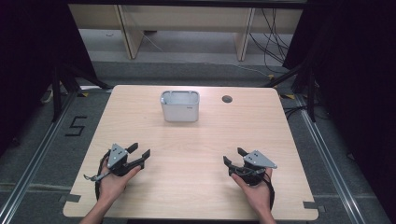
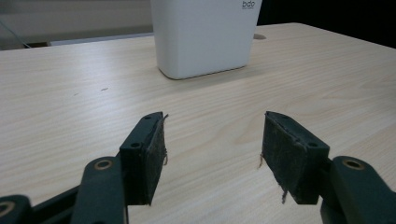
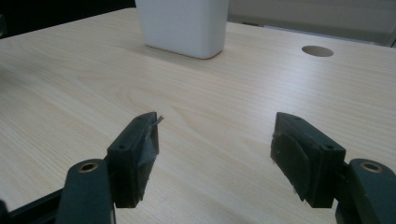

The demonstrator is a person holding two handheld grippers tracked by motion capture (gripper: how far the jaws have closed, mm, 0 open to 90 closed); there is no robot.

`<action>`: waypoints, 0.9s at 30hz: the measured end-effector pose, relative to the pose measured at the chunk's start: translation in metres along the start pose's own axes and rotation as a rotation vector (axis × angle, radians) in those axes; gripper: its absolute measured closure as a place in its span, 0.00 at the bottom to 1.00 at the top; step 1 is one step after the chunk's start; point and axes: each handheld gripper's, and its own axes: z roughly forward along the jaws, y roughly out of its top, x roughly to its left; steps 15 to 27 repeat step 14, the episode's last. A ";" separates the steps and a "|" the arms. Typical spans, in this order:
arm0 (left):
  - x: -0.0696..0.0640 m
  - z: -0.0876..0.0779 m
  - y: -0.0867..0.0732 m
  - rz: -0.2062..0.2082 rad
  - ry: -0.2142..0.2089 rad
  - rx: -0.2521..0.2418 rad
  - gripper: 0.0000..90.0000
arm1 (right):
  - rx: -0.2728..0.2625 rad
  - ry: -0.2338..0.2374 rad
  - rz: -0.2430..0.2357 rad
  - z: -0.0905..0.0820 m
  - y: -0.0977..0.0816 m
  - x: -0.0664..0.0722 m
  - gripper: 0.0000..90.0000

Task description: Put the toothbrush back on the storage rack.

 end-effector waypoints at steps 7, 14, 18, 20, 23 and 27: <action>0.001 -0.006 -0.006 -0.003 0.032 0.003 0.44 | 0.000 0.008 0.000 0.002 -0.001 0.002 0.36; 0.002 -0.008 -0.007 -0.005 0.038 -0.031 0.43 | 0.015 0.026 0.008 0.004 -0.002 0.003 0.36; 0.002 -0.008 -0.007 -0.005 0.038 -0.031 0.43 | 0.015 0.026 0.008 0.004 -0.002 0.003 0.36; 0.002 -0.008 -0.007 -0.005 0.038 -0.031 0.43 | 0.015 0.026 0.008 0.004 -0.002 0.003 0.36; 0.002 -0.008 -0.007 -0.005 0.038 -0.031 0.43 | 0.015 0.026 0.008 0.004 -0.002 0.003 0.36; 0.002 -0.008 -0.007 -0.005 0.038 -0.031 0.43 | 0.015 0.026 0.008 0.004 -0.002 0.003 0.36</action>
